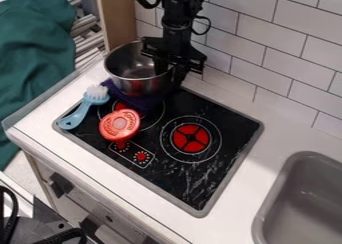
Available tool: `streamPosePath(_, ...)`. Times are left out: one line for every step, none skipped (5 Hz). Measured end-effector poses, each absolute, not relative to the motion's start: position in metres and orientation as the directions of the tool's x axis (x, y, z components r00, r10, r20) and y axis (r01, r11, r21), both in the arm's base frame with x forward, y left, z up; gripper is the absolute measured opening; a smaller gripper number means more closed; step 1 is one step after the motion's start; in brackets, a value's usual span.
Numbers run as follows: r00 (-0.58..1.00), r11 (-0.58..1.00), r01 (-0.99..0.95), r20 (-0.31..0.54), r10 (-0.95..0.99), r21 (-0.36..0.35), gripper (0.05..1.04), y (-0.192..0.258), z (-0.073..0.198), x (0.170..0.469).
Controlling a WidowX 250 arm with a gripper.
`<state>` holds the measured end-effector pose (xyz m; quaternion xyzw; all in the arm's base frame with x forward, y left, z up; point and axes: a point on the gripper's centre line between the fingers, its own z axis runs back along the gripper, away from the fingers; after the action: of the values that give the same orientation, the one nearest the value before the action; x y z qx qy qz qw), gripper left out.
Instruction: Move the silver pot to the upper left of table
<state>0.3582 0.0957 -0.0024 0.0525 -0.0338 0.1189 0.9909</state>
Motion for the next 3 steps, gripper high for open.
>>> streamPosePath(0.971, 0.967, -0.234, 0.083, 0.226, 0.101, 0.804, 0.094, 0.004, 0.357)
streamPosePath(0.968, 0.97, -0.228, 0.128, 0.216, 0.081, 1.015, 0.081, 0.029, 0.353)
streamPosePath(0.971, 0.978, -0.205, 0.135, 0.199, 0.029, 1.011, 0.057, 0.044, 0.344)
